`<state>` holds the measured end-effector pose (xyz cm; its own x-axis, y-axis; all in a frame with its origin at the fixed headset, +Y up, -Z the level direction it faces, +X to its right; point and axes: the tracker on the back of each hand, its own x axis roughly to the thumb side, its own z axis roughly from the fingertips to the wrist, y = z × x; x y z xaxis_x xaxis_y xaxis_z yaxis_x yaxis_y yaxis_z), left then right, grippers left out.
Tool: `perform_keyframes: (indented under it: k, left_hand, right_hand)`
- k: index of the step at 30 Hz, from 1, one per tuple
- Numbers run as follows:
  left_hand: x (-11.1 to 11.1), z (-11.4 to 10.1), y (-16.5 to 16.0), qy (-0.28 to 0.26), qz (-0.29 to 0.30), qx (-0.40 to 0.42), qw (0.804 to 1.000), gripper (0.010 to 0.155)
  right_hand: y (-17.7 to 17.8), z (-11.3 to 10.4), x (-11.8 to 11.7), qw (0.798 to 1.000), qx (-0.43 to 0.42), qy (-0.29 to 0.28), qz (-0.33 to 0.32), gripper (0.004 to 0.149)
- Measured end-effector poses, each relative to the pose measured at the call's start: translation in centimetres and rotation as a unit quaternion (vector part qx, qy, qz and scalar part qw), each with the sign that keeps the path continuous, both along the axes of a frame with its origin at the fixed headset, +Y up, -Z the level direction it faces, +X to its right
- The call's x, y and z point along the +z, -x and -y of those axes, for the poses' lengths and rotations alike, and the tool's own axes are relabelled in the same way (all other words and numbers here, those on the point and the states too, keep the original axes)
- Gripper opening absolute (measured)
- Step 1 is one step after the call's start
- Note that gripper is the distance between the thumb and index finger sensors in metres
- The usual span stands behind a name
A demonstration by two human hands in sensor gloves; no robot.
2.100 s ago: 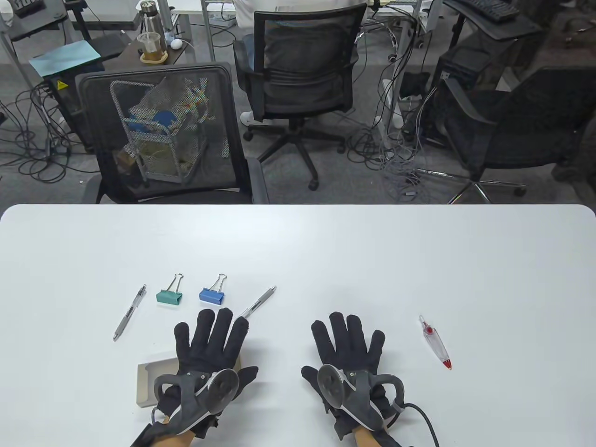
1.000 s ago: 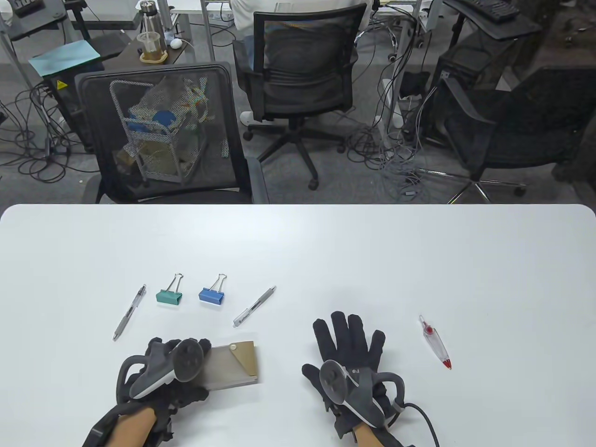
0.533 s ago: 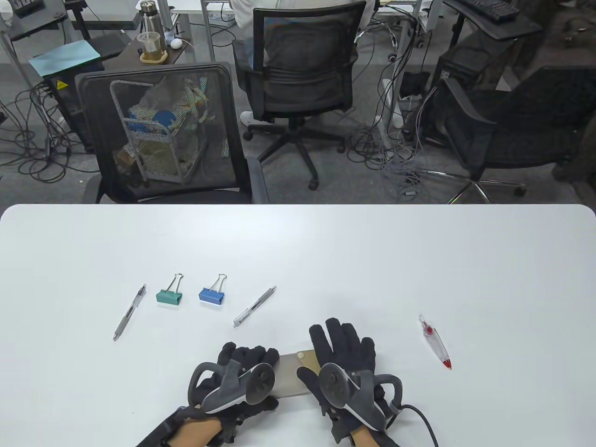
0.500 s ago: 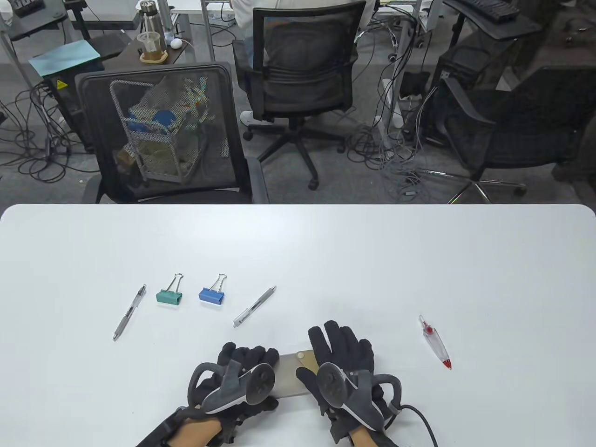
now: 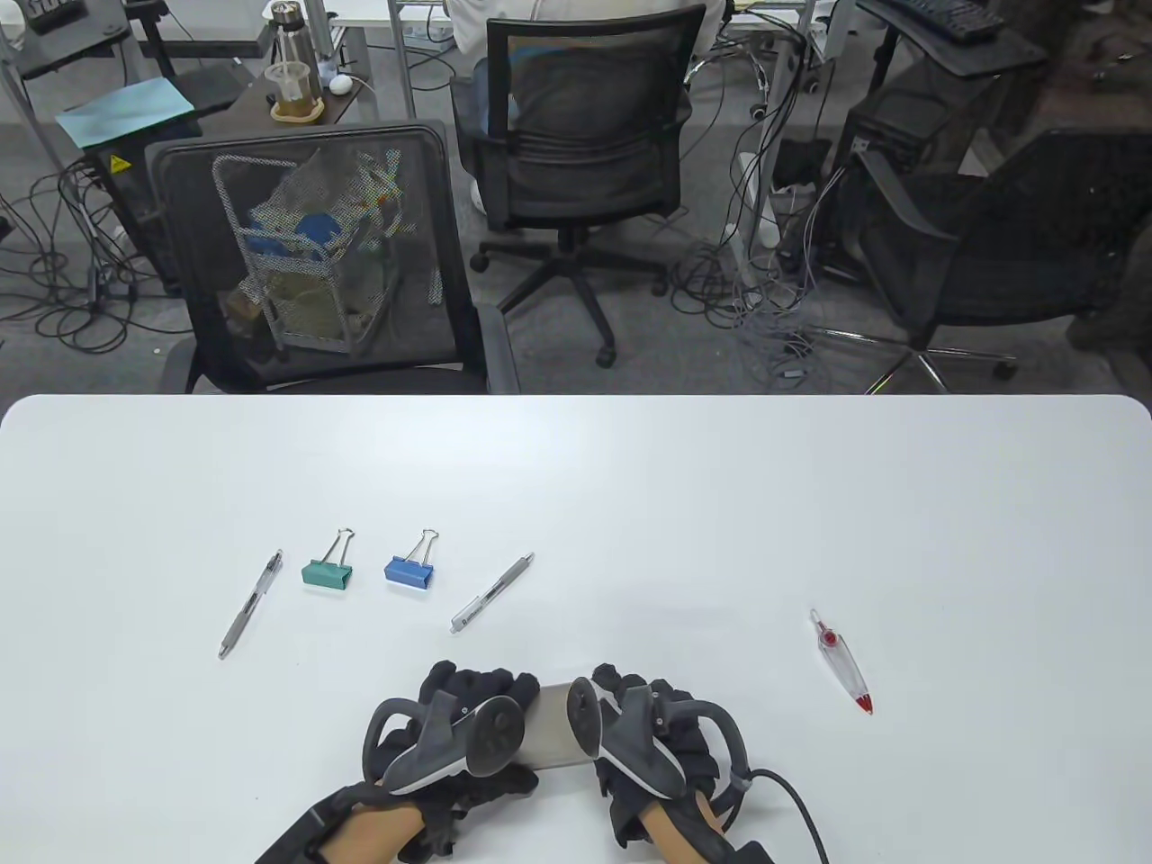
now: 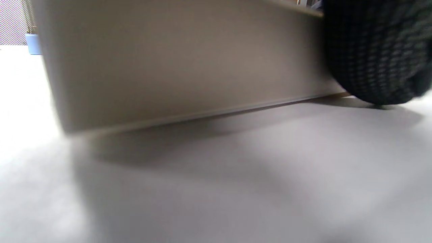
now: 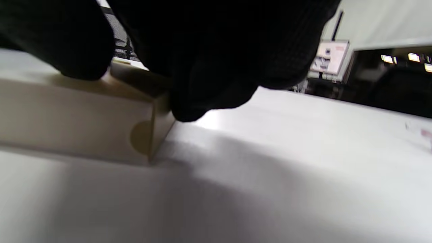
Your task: Pack snap-button pull-out pencil case
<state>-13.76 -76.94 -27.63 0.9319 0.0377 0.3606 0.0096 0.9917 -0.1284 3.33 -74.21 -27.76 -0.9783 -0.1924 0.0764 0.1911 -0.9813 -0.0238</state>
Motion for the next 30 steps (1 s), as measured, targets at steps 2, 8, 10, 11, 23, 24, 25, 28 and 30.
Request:
perform_keyframes:
  k: [2, 8, 10, 11, 23, 24, 25, 28, 30]
  left_hand:
    - [0.0, 0.0, 0.0, -0.002, 0.0, 0.001, 1.0, 0.096]
    - [0.1, 0.0, 0.0, -0.01, 0.002, 0.007, 1.0, 0.096]
    - [0.2, -0.1, 0.0, -0.016, 0.002, 0.005, 1.0, 0.095]
    - [0.1, -0.1, 0.2, -0.014, -0.008, -0.006, 1.0, 0.096]
    - [0.0, 0.0, 1.1, 0.002, -0.008, 0.011, 1.0, 0.097]
    - [0.0, 0.0, 1.4, 0.002, -0.008, 0.011, 1.0, 0.097]
    - [0.0, -0.1, 1.9, 0.004, -0.014, 0.008, 1.0, 0.097]
    - [-0.2, -0.1, 4.3, 0.019, -0.038, 0.009, 0.999, 0.098]
    - [-0.3, -0.2, 6.5, 0.039, -0.053, 0.018, 0.998, 0.098]
  right_hand:
    - [0.6, -0.1, -0.2, 1.0, 0.026, 0.008, -0.007, 0.057]
    - [1.2, 0.2, -0.1, 0.994, 0.069, -0.041, -0.069, 0.054]
    - [1.2, 0.4, 0.2, 0.992, 0.075, -0.058, -0.081, 0.052]
    - [0.6, 0.4, 0.8, 0.987, 0.077, -0.134, -0.044, 0.048]
    - [-9.6, 3.2, -1.5, 0.896, -0.407, 0.122, 0.129, 0.042]
    - [-9.8, 3.1, -1.5, 0.901, -0.398, 0.114, 0.129, 0.042]
    - [-10.1, 2.9, -1.5, 0.91, -0.381, 0.098, 0.13, 0.042]
    - [-10.9, 2.6, -1.5, 0.92, -0.36, 0.07, 0.137, 0.042]
    - [-11.2, 2.6, -1.5, 0.916, -0.368, 0.074, 0.139, 0.042]
